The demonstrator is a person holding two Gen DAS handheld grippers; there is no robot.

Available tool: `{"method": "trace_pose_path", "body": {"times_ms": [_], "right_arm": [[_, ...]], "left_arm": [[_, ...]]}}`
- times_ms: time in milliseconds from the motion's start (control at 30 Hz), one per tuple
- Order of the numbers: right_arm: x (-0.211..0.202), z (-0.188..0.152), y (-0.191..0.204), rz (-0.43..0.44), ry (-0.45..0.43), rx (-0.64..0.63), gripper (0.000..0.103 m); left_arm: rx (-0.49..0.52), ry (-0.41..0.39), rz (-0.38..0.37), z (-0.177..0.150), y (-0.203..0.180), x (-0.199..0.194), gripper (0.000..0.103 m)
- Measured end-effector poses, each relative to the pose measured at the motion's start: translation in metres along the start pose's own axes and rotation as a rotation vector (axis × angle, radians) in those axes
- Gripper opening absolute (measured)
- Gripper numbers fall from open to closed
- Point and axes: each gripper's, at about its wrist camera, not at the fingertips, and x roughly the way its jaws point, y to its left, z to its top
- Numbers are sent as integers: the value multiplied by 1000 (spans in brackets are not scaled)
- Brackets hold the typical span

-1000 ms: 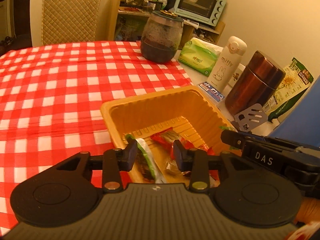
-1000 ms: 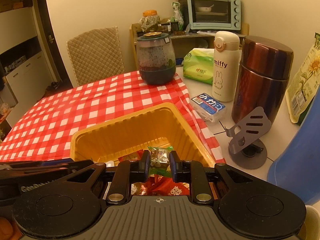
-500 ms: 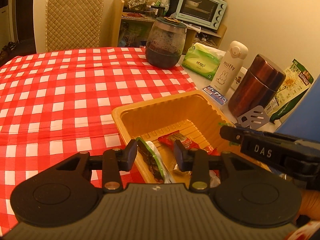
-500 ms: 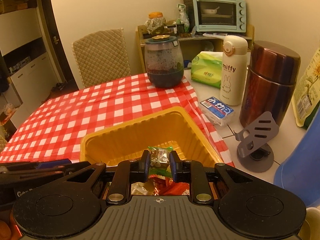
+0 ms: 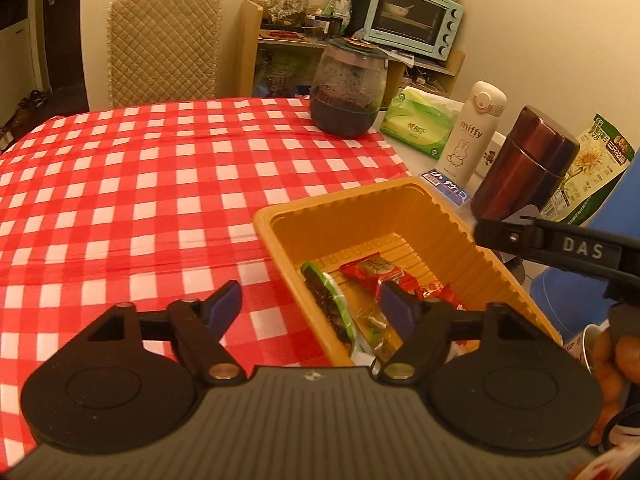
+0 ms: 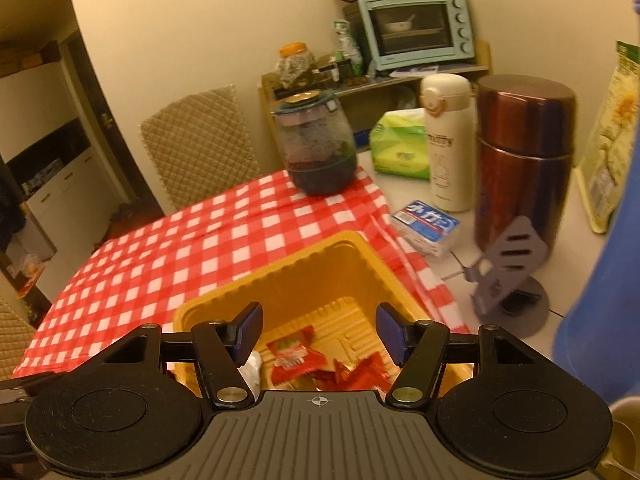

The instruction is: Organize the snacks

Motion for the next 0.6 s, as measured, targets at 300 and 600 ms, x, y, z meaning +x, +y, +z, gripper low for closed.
{"method": "trace_pose_path", "body": {"times_ms": [300,600], "right_arm": [[-46,-17,1,-14,5,36,63],[-103,-41,24,-10,12,32,78]], "left_arm": [[1,-10,35,-17,7,-40,99],[1,-39,45,-36,6,-99,102]]}}
